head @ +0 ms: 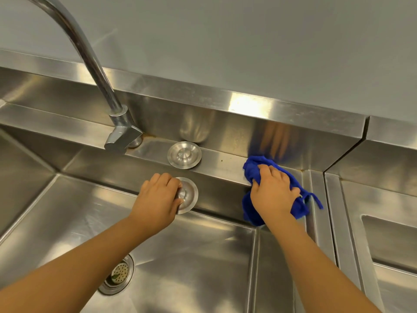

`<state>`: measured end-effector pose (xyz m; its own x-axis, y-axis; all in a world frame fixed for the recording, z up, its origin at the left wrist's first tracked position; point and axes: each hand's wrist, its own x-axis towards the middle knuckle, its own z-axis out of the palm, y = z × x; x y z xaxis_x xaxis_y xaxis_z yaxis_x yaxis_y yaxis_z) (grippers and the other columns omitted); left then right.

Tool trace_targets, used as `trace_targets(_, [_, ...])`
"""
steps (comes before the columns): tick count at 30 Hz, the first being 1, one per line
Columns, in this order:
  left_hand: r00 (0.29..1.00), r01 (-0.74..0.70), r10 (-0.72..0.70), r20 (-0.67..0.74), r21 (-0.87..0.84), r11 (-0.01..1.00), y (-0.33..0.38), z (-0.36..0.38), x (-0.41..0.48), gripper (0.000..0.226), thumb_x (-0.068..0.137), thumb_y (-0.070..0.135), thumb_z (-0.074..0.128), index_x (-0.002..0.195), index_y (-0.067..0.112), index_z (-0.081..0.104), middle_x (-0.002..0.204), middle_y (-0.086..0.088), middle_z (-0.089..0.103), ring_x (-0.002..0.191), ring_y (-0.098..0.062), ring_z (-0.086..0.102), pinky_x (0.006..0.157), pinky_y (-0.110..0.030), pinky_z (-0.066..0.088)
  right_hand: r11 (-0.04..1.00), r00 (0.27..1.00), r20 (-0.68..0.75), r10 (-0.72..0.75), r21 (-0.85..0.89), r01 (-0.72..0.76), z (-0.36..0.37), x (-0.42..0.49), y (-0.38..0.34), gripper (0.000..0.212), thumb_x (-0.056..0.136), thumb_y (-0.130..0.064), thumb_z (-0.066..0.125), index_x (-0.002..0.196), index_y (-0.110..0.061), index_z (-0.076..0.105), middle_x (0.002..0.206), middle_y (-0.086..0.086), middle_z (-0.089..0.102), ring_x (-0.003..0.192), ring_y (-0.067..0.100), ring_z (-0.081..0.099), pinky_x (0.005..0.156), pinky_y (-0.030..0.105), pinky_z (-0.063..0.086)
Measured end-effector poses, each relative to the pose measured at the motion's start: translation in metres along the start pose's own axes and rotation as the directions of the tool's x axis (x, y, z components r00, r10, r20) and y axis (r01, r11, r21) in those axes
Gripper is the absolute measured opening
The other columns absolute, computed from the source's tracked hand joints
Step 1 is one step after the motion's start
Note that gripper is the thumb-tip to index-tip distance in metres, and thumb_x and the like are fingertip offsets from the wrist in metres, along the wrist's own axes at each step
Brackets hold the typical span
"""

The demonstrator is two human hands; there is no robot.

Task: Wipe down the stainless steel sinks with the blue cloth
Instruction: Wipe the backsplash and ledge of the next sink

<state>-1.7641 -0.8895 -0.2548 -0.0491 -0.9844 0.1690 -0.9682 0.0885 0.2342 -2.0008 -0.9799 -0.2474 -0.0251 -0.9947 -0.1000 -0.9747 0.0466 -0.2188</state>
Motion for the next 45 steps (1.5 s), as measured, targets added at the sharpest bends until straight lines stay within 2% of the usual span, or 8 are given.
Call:
trace_targets(7, [0.998, 0.06, -0.061, 0.025, 0.044, 0.997, -0.023, -0.009, -0.009, 0.035, 0.064, 0.009, 0.085, 0.093, 0.008, 0.066, 0.086, -0.011, 0.062, 0.075, -0.033, 0.058, 0.064, -0.042, 0.049, 0.98, 0.978, 0.069, -0.199, -0.008, 0.2, 0.014, -0.013, -0.058, 0.033, 0.097, -0.03, 0.046, 0.13, -0.027, 0.041, 0.148, -0.002, 0.036, 0.136, 0.024, 0.029, 0.102, 0.056, 0.028])
trace_targets(10, [0.997, 0.062, -0.064, 0.037, 0.058, 0.996, -0.027, -0.011, -0.009, 0.03, 0.068, 0.011, 0.081, 0.094, 0.009, 0.066, 0.088, -0.01, 0.061, 0.078, -0.033, 0.057, 0.065, -0.041, 0.047, 0.967, 0.963, 0.084, -0.254, 0.022, 0.253, 0.014, -0.01, -0.052, 0.032, 0.097, -0.027, 0.045, 0.129, -0.029, 0.043, 0.146, -0.004, 0.039, 0.136, 0.021, 0.031, 0.104, 0.052, 0.028])
trace_targets(16, [0.99, 0.132, -0.132, 0.039, 0.027, 0.991, -0.034, -0.01, -0.009, 0.028, 0.085, 0.017, 0.067, 0.111, 0.01, 0.062, 0.107, -0.009, 0.058, 0.097, -0.028, 0.051, 0.082, -0.039, 0.042, 0.995, 0.992, 0.07, -0.103, 0.012, 0.102, 0.003, -0.011, -0.023, 0.039, 0.098, -0.028, 0.046, 0.137, -0.028, 0.039, 0.146, -0.004, 0.041, 0.134, 0.021, 0.035, 0.105, 0.049, 0.032])
trace_targets(21, [0.988, 0.145, -0.144, 0.052, -0.002, 0.989, -0.043, -0.013, -0.018, 0.027, 0.086, 0.019, 0.065, 0.111, 0.012, 0.062, 0.108, -0.008, 0.059, 0.097, -0.027, 0.051, 0.081, -0.037, 0.04, 0.999, 0.997, 0.061, -0.046, 0.011, 0.046, 0.0, -0.015, -0.033, 0.04, 0.098, -0.027, 0.048, 0.137, -0.027, 0.041, 0.145, -0.003, 0.042, 0.135, 0.023, 0.035, 0.103, 0.053, 0.032])
trace_targets(24, [0.986, 0.158, -0.159, 0.054, 0.025, 0.987, -0.06, -0.02, -0.022, 0.028, 0.088, 0.021, 0.063, 0.114, 0.013, 0.06, 0.111, -0.006, 0.057, 0.1, -0.026, 0.05, 0.083, -0.035, 0.038, 1.0, 0.997, 0.075, -0.031, -0.003, 0.031, 0.002, -0.016, -0.042, 0.039, 0.098, -0.028, 0.046, 0.137, -0.026, 0.041, 0.144, -0.001, 0.044, 0.134, 0.024, 0.036, 0.103, 0.056, 0.033])
trace_targets(28, [0.979, 0.195, -0.198, 0.05, 0.055, 0.979, -0.089, -0.034, -0.026, 0.025, 0.082, 0.015, 0.068, 0.106, 0.01, 0.064, 0.103, -0.009, 0.059, 0.095, -0.032, 0.054, 0.077, -0.04, 0.041, 1.0, 0.997, 0.073, -0.017, -0.018, 0.018, 0.008, -0.022, -0.064, 0.041, 0.099, -0.03, 0.044, 0.14, -0.027, 0.037, 0.144, -0.003, 0.041, 0.135, 0.024, 0.033, 0.103, 0.058, 0.032])
trace_targets(35, [0.957, 0.247, -0.276, 0.092, 0.244, 0.938, -0.135, -0.063, -0.018, 0.026, 0.093, 0.026, 0.051, 0.118, 0.017, 0.053, 0.118, -0.002, 0.051, 0.109, -0.024, 0.045, 0.082, -0.031, 0.03, 0.999, 0.998, 0.062, -0.022, -0.022, 0.024, 0.012, -0.022, -0.077, 0.039, 0.099, -0.03, 0.044, 0.137, -0.026, 0.04, 0.143, -0.002, 0.044, 0.133, 0.025, 0.036, 0.103, 0.057, 0.034])
trace_targets(45, [0.88, 0.455, -0.475, -0.011, 0.301, 0.838, -0.174, -0.08, 0.035, 0.032, 0.091, 0.017, 0.054, 0.12, 0.006, 0.052, 0.121, -0.014, 0.05, 0.112, -0.033, 0.043, 0.088, -0.037, 0.033, 0.998, 0.998, 0.055, -0.01, -0.063, 0.014, 0.018, -0.023, -0.078, 0.04, 0.098, -0.03, 0.044, 0.138, -0.027, 0.039, 0.149, -0.001, 0.038, 0.138, 0.024, 0.032, 0.102, 0.058, 0.035])
